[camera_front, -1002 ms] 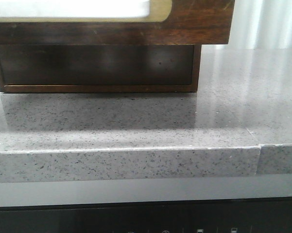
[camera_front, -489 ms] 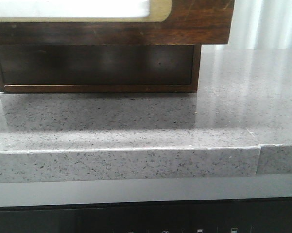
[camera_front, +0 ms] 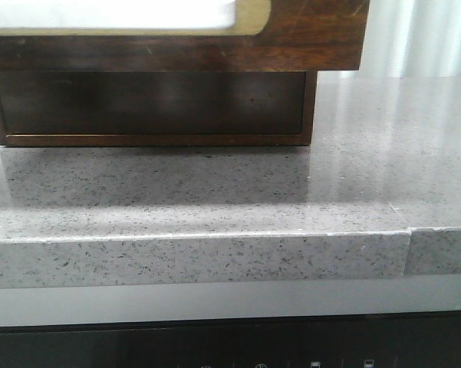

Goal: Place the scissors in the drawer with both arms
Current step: 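Lower the scissors into the drawer and open the right gripper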

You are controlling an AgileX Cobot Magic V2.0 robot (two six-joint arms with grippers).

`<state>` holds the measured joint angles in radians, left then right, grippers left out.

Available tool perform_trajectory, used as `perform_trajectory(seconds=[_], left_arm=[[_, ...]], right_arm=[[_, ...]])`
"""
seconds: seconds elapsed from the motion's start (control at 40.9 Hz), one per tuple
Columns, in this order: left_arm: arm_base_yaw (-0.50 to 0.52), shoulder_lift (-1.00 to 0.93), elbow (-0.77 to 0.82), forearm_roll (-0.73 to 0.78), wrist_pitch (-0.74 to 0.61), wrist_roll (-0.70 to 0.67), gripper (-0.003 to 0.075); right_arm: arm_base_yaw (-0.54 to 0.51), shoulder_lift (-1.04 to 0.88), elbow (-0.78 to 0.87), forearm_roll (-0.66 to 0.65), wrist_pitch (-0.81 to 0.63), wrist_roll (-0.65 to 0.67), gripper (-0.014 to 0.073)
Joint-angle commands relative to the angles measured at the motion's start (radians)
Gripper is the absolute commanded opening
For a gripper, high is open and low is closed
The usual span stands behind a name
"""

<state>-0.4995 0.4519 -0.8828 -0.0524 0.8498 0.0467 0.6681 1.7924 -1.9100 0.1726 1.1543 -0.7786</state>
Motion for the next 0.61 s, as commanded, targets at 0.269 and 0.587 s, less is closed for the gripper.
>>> perform_trajectory(seconds=[0.269, 0.587], left_arm=[[-0.007, 0.007, -0.025, -0.003, -0.087, -0.009, 0.0512], [-0.007, 0.007, -0.025, -0.003, -0.087, -0.009, 0.0512]], right_arm=[[0.001, -0.180, -0.038, -0.075, -0.031, 0.353, 0.0344], [0.001, -0.454, 0.082, -0.116, -0.069, 0.592, 0.0344]])
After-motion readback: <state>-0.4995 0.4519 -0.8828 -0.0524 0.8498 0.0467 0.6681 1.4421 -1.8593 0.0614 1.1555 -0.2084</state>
